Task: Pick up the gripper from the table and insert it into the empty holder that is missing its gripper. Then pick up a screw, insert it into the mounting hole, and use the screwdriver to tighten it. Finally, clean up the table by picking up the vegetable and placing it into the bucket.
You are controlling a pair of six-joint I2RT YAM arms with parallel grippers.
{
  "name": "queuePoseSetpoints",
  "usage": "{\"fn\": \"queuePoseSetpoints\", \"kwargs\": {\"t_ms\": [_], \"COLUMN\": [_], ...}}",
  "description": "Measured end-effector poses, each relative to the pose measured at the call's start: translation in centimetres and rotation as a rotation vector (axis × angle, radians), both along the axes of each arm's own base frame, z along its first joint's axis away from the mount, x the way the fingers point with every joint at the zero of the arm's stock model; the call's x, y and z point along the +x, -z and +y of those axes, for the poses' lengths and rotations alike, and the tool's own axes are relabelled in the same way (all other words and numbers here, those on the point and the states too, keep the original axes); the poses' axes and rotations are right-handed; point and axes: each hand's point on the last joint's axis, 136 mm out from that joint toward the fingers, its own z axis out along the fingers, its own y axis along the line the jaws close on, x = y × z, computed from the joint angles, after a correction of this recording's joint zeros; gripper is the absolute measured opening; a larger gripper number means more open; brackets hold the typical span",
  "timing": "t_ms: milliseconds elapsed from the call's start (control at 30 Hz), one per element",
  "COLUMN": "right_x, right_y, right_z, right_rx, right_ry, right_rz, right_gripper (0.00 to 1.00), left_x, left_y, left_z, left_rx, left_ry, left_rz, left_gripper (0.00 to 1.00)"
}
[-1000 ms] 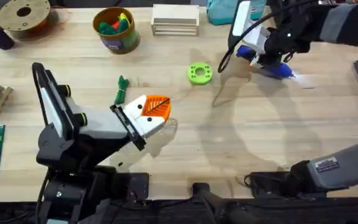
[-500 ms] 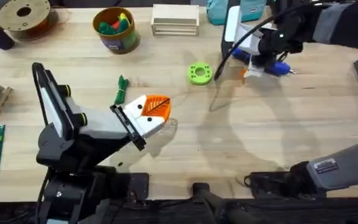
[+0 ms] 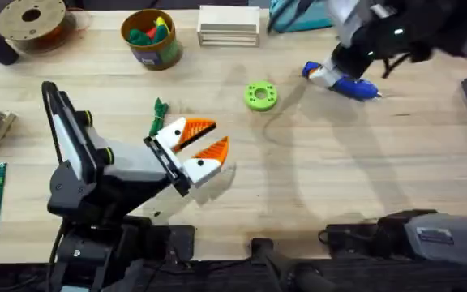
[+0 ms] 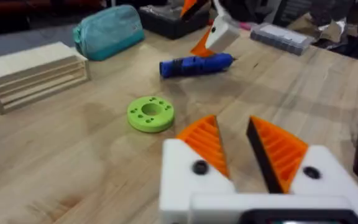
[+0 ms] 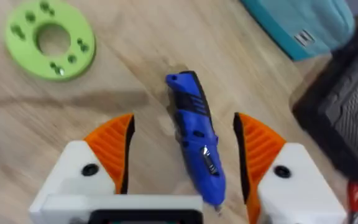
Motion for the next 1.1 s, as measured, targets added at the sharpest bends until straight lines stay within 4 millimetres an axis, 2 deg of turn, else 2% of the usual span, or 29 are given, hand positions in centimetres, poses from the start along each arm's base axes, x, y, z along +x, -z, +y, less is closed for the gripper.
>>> {"fn": "queuePoseSetpoints", "kwargs": {"t_ms": [133,167,200,367,600,933,1000,1100], "right_x": [-1.4,-1.8,-2.1,-3.8,-5.2,-5.3,-5.2,-5.2], "right_y": [-3.9,-4.8,-5.6,-8.7,-11.0,-11.1,-11.1,-11.0], "right_z": [-0.3,-0.3,-0.4,-0.7,-1.0,-1.0,-1.0,-1.0], "right_rx": [0.154,0.191,0.225,0.374,0.489,0.512,0.515,0.513], "right_ry": [0.171,0.207,0.239,0.370,0.452,0.476,0.480,0.480], "right_rz": [-0.061,-0.077,-0.091,-0.138,-0.178,-0.173,-0.171,-0.168], "right_gripper": [0.840,0.840,0.841,0.840,0.842,0.841,0.963,0.989], "left_x": [0.0,0.0,0.0,0.0,0.1,1.2,1.2,1.2], "left_y": [0.0,0.0,0.0,0.0,0.0,-0.4,-1.1,-2.7], "left_z": [0.0,0.0,0.0,0.0,0.1,1.6,2.2,3.2], "left_rx": [0.002,0.000,0.001,0.001,-0.001,-0.032,-0.032,-0.019], "left_ry": [0.000,0.000,0.000,0.000,-0.010,-0.139,-0.191,-0.258], "left_rz": [-0.003,0.001,-0.001,-0.002,0.001,0.100,0.139,0.177], "left_gripper": [0.869,0.953,0.977,0.985,0.987,0.986,0.986,0.986]}}
